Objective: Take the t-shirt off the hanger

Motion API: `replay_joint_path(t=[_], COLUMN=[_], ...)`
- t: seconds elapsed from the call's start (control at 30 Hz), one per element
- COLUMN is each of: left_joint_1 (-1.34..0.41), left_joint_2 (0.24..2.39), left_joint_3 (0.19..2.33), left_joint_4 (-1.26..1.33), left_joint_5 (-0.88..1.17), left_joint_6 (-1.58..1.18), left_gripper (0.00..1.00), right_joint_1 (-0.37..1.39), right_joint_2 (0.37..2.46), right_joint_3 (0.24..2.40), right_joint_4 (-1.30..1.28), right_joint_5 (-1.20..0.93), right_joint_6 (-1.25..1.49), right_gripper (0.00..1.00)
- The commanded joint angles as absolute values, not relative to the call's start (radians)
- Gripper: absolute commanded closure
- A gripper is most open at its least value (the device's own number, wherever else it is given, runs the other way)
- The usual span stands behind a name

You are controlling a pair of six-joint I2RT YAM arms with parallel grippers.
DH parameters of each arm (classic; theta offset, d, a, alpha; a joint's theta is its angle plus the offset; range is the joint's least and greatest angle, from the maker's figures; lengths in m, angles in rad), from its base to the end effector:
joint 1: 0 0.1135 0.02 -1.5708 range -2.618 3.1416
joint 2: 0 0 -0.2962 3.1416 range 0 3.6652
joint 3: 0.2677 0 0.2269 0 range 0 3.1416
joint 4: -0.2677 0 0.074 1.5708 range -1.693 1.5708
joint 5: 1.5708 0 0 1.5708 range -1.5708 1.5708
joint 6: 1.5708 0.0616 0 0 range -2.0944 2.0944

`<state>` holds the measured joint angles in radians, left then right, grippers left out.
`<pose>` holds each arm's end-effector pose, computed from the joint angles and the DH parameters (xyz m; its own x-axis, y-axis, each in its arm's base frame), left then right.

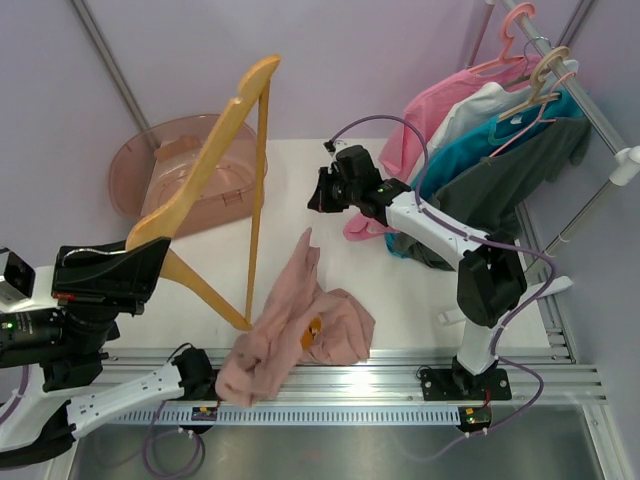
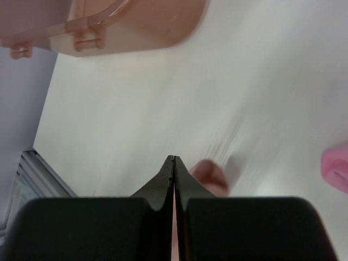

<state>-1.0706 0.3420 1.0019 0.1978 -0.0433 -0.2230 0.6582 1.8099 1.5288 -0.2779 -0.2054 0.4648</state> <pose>-0.0141 0.0314 0.4969 0.1629 -0.7587 -0.6307 0.9219 0.3447 -0.1766 0.3332 0.2735 0.3270 -0.7048 0.0098 -0.7094 -0.4695 0.7432 0.4767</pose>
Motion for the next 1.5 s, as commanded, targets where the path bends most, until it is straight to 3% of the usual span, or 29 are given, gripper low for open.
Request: replay_joint_path(t=[0.0, 0.23, 0.33, 0.43, 0.47, 0.53, 0.57, 0.67, 1.03, 1.2, 1.33, 1.37, 1.43, 1.47], left_joint_1=[-1.075, -1.075, -1.075, -1.075, -1.075, -1.075, -1.075, -1.075, -1.075, -1.075, -1.075, -1.075, -1.075, -1.075], left_joint_2=[0.376, 0.456, 0.453, 0.417, 0.404, 0.346, 0.322, 0.239, 0.123, 0.118, 0.117, 0.114, 0.109, 0.109], left_joint_3=[1.060, 1.106, 1.100, 1.083, 1.071, 1.003, 0.979, 0.908, 0.930, 0.934, 0.925, 0.925, 0.925, 0.927], left_joint_4=[0.373, 0.442, 0.407, 0.322, 0.305, 0.275, 0.270, 0.246, 0.088, 0.048, 0.034, 0.028, 0.018, 0.017], left_joint_5=[-0.005, -0.009, -0.005, -0.017, -0.018, -0.024, -0.028, -0.057, -0.055, -0.045, -0.044, -0.046, -0.046, -0.045], left_joint_6=[-0.310, -0.302, -0.292, -0.275, -0.275, -0.279, -0.284, -0.299, -0.333, -0.357, -0.362, -0.362, -0.364, -0.364], left_gripper=[1.00, 1.00, 1.00, 1.00, 1.00, 1.00, 1.00, 1.00, 1.00, 1.00, 1.00, 1.00, 1.00, 1.00], right_joint_1=[0.626, 0.627, 0.624, 0.638, 0.673, 0.724, 0.774, 0.843, 1.072, 1.077, 1.069, 1.052, 1.020, 0.978], right_joint_2=[1.847, 1.910, 1.881, 1.818, 1.798, 1.758, 1.755, 1.758, 1.833, 1.893, 1.924, 1.927, 1.936, 1.934], right_joint_3=[1.592, 1.643, 1.637, 1.580, 1.551, 1.465, 1.435, 1.375, 1.278, 1.278, 1.334, 1.356, 1.399, 1.416], right_joint_4=[-0.258, -0.342, -0.348, -0.365, -0.354, -0.351, -0.363, -0.370, -0.342, -0.308, -0.353, -0.357, -0.377, -0.386], right_joint_5=[-0.179, -0.100, -0.191, -0.348, -0.359, -0.354, -0.338, -0.296, -0.124, -0.043, 0.057, 0.076, 0.086, 0.112], right_joint_6=[0.413, 0.374, 0.341, 0.308, 0.287, 0.256, 0.238, 0.236, 0.229, 0.256, 0.261, 0.261, 0.274, 0.279], right_gripper=[1.00, 1.00, 1.00, 0.62, 0.39, 0.23, 0.08, 0.00, 0.01, 0.11, 0.46, 0.60, 0.74, 1.00])
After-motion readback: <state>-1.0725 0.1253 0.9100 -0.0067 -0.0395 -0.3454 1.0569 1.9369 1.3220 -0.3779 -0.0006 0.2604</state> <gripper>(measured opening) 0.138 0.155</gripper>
